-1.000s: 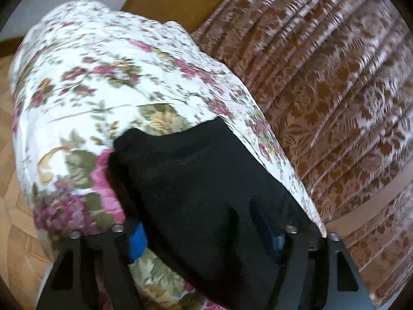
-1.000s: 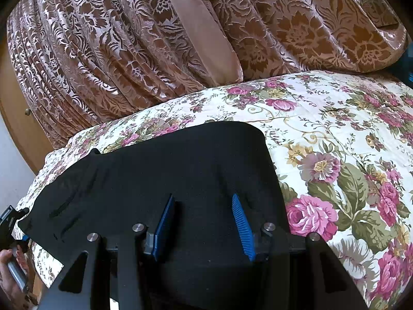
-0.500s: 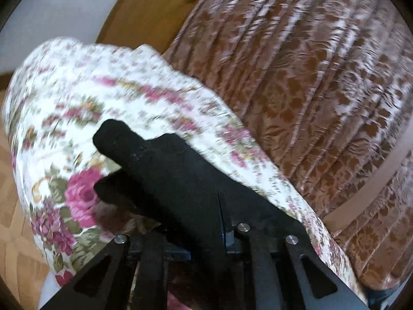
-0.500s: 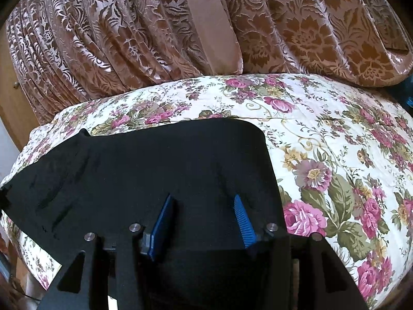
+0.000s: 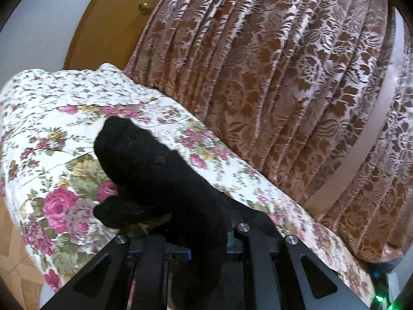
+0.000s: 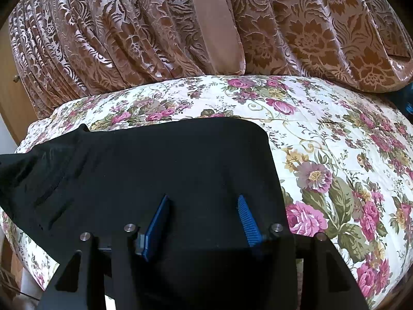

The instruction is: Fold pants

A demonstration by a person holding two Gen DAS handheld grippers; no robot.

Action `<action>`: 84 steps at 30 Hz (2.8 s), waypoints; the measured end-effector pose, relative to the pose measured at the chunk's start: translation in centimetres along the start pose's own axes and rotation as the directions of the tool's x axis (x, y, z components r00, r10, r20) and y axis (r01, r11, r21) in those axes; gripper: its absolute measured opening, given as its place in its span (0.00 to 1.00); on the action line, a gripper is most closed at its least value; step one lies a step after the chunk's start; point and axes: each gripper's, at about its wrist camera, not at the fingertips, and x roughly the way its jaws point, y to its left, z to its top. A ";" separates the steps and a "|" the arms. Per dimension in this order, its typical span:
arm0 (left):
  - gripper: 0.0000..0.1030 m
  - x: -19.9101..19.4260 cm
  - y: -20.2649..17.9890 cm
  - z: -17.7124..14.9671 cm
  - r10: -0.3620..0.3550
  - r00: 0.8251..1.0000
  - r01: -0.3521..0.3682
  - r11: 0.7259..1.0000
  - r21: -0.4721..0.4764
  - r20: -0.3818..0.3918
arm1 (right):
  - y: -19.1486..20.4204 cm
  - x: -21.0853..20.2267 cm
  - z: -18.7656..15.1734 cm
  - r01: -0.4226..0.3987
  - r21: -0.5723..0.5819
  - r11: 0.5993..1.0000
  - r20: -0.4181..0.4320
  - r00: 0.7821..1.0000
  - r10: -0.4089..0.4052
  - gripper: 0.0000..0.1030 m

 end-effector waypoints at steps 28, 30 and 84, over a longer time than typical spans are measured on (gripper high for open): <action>0.14 0.6 -17.1 -9.8 -0.286 0.929 0.364 0.826 0.431 -0.237 | -2.6 -3.3 1.5 -0.242 0.175 0.954 0.111 0.968 0.225 0.55; 0.14 1.1 -17.8 -11.4 -0.287 0.913 0.396 0.798 0.455 -0.290 | -2.5 -3.5 1.5 -0.253 0.174 0.952 0.116 0.965 0.235 0.55; 0.65 3.9 -9.8 -8.8 -0.259 0.913 0.334 0.918 0.213 -0.315 | -1.5 -2.0 4.5 -0.623 0.360 0.695 0.084 0.763 0.641 0.14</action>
